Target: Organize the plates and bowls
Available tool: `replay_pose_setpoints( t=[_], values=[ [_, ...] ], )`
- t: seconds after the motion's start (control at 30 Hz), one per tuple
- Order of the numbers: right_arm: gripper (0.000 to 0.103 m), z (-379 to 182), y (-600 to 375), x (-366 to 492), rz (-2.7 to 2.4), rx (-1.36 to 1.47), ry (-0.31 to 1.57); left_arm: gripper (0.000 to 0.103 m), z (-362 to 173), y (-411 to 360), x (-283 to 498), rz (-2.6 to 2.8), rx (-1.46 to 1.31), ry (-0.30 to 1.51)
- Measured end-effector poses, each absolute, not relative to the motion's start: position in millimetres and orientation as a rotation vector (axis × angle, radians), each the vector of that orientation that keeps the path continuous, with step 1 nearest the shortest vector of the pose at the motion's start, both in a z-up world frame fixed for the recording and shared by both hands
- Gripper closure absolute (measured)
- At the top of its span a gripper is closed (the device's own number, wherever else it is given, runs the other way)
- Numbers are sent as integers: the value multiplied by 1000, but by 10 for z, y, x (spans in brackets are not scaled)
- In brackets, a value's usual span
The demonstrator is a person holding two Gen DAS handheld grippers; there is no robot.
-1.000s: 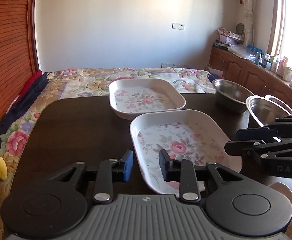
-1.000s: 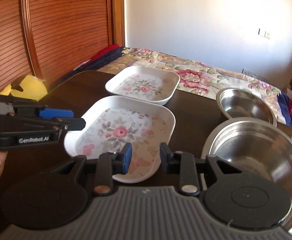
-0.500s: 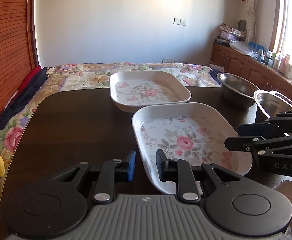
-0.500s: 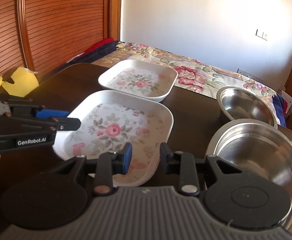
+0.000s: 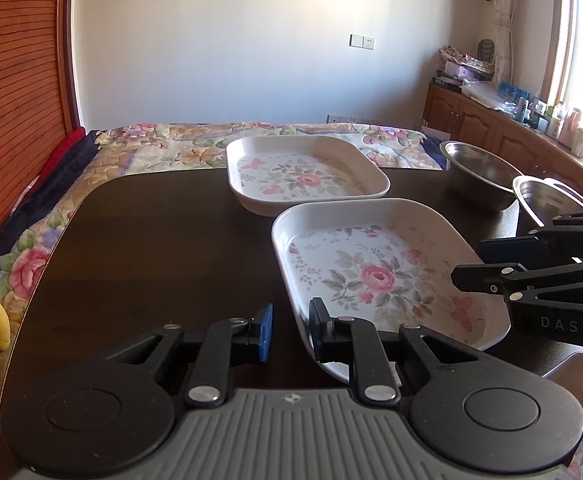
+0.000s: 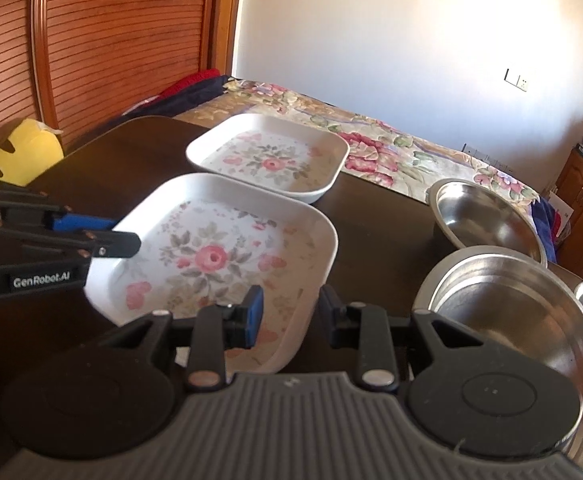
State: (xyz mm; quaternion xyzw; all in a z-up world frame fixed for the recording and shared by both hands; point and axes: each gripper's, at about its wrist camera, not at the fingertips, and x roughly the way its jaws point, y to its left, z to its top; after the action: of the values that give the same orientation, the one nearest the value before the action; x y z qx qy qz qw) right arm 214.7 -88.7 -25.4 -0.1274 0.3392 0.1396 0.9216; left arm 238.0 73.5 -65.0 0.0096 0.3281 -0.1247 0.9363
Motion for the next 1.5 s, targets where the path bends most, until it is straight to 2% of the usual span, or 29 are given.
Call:
replay_pose_setpoints(
  t=[0.73, 0.83, 0.97, 1.3, 1.5],
  values=[
    [71, -291, -795, 2348, 285, -292, 756, 82, -651, 801, 2357, -249, 5, 666],
    [71, -286, -801, 2371, 293, -286, 762, 85, -652, 805, 2356, -256, -1, 665],
    [76, -281, -820, 2392, 301, -273, 773, 87, -659, 812, 2359, -268, -15, 666],
    [77, -282, -814, 2448, 317, -265, 782, 88, -648, 843, 2354, -267, -42, 672],
    [89, -260, -859, 2452, 328, -218, 793, 88, -624, 876, 2329, -259, -53, 681]
  ],
)
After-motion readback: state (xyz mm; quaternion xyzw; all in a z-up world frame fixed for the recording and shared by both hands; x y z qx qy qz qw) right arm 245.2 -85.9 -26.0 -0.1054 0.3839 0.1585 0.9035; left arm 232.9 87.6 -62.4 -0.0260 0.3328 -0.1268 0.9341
